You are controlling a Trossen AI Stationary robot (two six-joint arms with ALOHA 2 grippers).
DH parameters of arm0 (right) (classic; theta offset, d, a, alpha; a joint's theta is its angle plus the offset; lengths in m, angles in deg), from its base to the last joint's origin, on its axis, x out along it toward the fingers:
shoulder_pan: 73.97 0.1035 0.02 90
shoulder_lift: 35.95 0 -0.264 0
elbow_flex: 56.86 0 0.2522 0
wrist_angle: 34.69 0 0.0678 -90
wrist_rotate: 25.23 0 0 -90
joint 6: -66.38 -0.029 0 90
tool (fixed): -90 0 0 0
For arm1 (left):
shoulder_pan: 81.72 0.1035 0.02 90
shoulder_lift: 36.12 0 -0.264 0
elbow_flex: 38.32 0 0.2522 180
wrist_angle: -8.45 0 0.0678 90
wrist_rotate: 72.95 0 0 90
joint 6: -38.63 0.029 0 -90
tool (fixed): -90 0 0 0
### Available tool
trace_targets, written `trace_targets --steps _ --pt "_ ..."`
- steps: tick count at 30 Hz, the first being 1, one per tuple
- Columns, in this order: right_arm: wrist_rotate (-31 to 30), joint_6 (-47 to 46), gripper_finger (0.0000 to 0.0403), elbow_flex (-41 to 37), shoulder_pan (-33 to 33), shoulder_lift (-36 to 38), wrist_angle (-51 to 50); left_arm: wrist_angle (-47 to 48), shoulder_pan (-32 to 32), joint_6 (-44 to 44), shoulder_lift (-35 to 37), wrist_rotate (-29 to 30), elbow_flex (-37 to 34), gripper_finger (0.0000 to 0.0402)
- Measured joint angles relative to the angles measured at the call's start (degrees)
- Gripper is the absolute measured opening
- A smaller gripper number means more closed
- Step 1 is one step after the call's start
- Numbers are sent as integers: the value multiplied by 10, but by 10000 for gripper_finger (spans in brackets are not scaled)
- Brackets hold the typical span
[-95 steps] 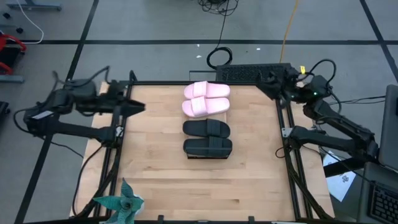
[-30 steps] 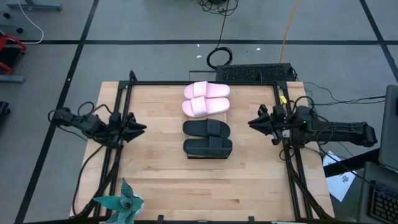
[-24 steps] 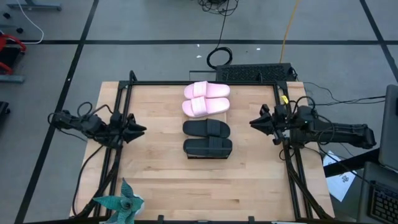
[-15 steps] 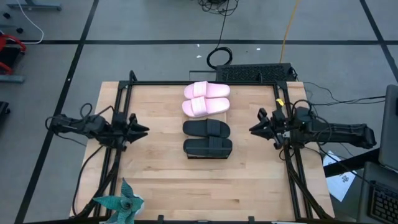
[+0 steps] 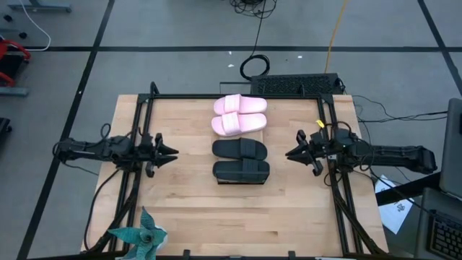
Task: Pick and place slides into the shelf
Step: Return to Home Position
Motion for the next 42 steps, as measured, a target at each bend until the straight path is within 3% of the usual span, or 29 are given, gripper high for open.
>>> trace_targets --steps 8,12,19,32,42 --pt "3 38 54 -3 -62 0 -49 23 3 24 0 12 -2 124" --pt "33 49 54 -3 -83 -1 -58 21 3 24 0 14 -21 124" --pt "28 74 54 -3 -97 -10 -92 -31 6 58 -1 19 -42 124" --pt "-212 121 54 -3 -96 -23 -185 -33 6 50 -29 44 -42 124" --pt "-186 112 54 -75 -96 53 -117 -33 6 26 -56 44 -42 124"
